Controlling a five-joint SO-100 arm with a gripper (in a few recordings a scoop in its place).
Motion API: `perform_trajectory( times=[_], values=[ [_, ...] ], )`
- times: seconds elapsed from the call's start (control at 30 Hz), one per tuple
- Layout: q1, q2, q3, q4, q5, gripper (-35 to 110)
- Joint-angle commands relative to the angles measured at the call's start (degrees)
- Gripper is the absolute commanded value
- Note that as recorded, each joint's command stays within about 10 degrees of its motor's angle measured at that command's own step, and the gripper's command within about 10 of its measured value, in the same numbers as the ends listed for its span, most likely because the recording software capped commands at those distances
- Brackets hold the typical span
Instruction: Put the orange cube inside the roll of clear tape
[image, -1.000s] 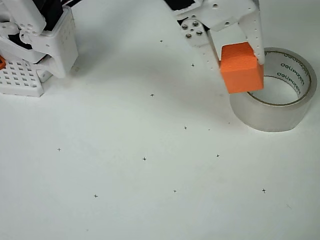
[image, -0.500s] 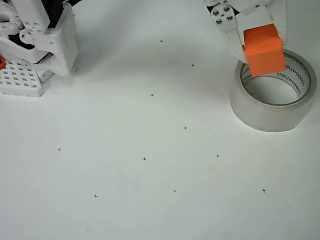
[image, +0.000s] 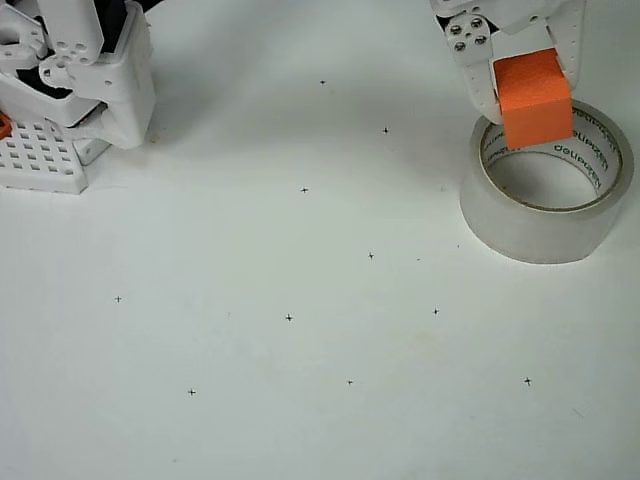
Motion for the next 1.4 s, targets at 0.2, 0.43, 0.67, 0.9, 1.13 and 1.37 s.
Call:
perform_trajectory(
  times=[0.2, 0.43, 0.67, 0.9, 1.13, 1.37],
  values=[
    [-1.1, -1.9, -8.7, -0.1, -1.7, 24],
    [-1.1, -1.9, -9.0, 0.1, -2.9, 35],
    [-1.6, -1.8, -9.8, 0.0, -5.5, 38],
    [-1.4, -1.8, -9.8, 0.3, -6.2, 37],
    [-1.4, -1.8, -9.8, 0.0, -6.2, 37],
    [-1.3, -1.8, -9.6, 0.0, -6.5, 37]
  ],
)
